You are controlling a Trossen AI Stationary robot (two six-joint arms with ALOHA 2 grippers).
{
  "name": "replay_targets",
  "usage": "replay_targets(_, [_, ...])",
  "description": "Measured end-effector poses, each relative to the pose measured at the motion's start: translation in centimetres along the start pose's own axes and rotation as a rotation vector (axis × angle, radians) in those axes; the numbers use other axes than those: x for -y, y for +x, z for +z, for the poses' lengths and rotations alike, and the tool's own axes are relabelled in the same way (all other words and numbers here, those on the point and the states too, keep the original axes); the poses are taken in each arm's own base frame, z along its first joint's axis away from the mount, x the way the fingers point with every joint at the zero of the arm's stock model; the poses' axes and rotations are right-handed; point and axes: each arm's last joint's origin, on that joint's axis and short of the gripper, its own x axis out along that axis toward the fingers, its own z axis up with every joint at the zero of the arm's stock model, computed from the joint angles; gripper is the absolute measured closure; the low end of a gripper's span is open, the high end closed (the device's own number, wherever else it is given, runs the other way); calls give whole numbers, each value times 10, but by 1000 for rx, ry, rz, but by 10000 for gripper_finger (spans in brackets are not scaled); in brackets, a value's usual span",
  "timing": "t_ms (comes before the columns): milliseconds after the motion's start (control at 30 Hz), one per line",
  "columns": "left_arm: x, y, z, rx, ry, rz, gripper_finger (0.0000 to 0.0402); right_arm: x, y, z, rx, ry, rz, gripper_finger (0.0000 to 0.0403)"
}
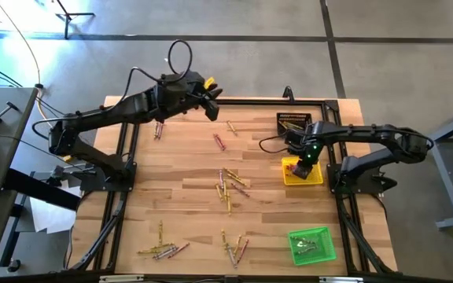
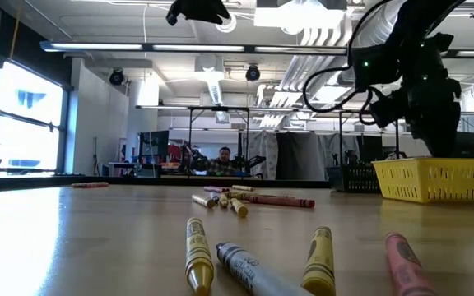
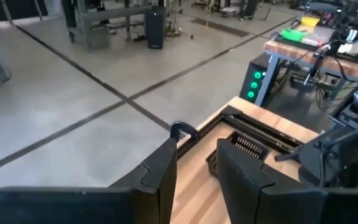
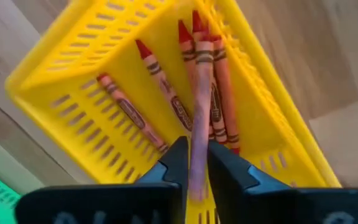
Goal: Sort crayons
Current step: Put the red crayon into the yellow bin, then put the yellow crayon into the black bin
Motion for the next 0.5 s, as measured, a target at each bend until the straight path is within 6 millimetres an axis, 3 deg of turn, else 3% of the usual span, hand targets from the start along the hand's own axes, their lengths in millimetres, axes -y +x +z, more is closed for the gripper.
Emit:
replay_targets(267, [-13,-6,-17,-188,51,88,302,-7,-21,8,39,-17,22,338])
replay_targets(500, [-30,22,-60,-543,42,208,303,-23,-72,30,235,-89,75,337])
